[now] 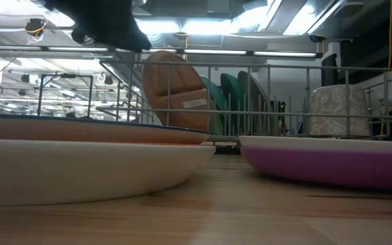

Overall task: Sort dishes
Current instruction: Put the brown plate into the dish rack

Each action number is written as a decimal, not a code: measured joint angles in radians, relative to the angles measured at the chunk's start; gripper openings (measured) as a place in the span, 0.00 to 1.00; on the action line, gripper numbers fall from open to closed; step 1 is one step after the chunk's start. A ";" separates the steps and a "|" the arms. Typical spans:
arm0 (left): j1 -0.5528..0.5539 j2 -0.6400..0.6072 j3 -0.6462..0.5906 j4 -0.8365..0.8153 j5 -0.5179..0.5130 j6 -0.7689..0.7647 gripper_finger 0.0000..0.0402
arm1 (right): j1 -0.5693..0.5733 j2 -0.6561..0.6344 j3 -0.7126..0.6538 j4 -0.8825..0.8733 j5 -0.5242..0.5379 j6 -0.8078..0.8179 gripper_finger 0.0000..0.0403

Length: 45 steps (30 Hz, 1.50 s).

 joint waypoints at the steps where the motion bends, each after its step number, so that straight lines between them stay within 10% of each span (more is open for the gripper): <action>1: 0.000 -0.015 0.000 -0.020 0.007 -0.001 0.30 | 0.000 0.000 0.000 0.000 0.000 -0.001 0.44; 12: 0.039 -0.075 0.000 -0.241 0.188 -0.092 0.24 | 0.000 0.000 0.000 0.001 0.000 -0.001 0.44; 38: 0.160 -0.074 0.000 -0.037 0.261 -0.013 0.23 | 0.000 0.023 -0.004 0.038 -0.007 -0.022 0.44; 45: 0.167 -0.074 0.000 -0.013 0.262 -0.002 0.23 | 0.001 0.027 -0.249 0.171 -0.083 -0.107 0.45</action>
